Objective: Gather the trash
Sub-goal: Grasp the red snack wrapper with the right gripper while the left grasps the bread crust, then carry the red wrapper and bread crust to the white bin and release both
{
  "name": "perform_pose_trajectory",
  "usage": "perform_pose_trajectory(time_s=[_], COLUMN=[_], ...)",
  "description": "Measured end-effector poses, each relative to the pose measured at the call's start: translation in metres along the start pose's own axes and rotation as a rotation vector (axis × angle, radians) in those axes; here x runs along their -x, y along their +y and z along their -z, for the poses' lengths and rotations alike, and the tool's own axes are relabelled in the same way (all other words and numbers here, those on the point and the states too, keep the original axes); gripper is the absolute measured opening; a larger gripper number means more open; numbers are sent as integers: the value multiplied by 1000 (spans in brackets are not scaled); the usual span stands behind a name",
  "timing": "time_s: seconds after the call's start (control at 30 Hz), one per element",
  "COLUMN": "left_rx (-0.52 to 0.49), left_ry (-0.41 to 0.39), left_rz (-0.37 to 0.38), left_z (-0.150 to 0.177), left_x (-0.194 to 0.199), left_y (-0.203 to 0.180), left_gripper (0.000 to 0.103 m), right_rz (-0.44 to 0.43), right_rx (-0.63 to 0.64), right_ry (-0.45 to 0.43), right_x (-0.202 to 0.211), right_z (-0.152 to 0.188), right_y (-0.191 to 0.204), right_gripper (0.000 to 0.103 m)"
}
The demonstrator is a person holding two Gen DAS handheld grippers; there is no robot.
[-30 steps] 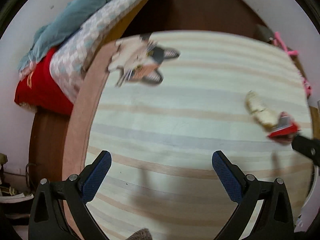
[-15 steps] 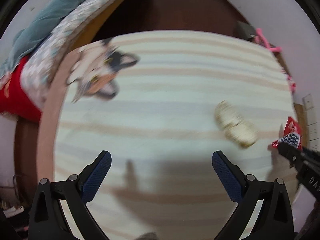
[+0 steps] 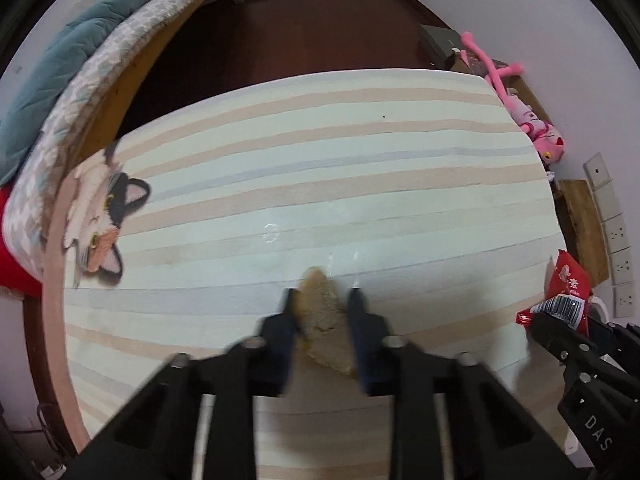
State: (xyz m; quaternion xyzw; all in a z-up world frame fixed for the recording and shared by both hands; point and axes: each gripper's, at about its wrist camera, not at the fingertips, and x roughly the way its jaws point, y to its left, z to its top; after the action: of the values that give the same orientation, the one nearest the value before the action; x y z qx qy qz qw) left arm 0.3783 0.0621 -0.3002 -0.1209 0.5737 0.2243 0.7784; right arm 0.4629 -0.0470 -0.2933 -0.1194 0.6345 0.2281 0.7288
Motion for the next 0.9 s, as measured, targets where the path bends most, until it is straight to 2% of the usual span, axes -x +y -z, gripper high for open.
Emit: perform_pose_trajectory(time_s=[0.2,0.43,0.57,0.7,0.9], left_rx=[2,16,10,-9,-86], left_ry=[-84,-200,-264,-311,-396], left_rz=[-55,-76,-61,-22,63], left_z=[21,47,63,76,90], left_x=[25,86,131,170,226], left_y=[15,32,33,21,-29], left_gripper=[6,6,6,6,6], right_rz=[-20,-104,-149,-192,-216], right_rx=[45,52,40,3,-77], right_ry=[-38,-101,-158,-224,-316], right_x=[19,66,104,150,214], right_z=[17,48,68,96,134], right_y=[14,25,23,3,-51], right_gripper=[29,29,29,29,29])
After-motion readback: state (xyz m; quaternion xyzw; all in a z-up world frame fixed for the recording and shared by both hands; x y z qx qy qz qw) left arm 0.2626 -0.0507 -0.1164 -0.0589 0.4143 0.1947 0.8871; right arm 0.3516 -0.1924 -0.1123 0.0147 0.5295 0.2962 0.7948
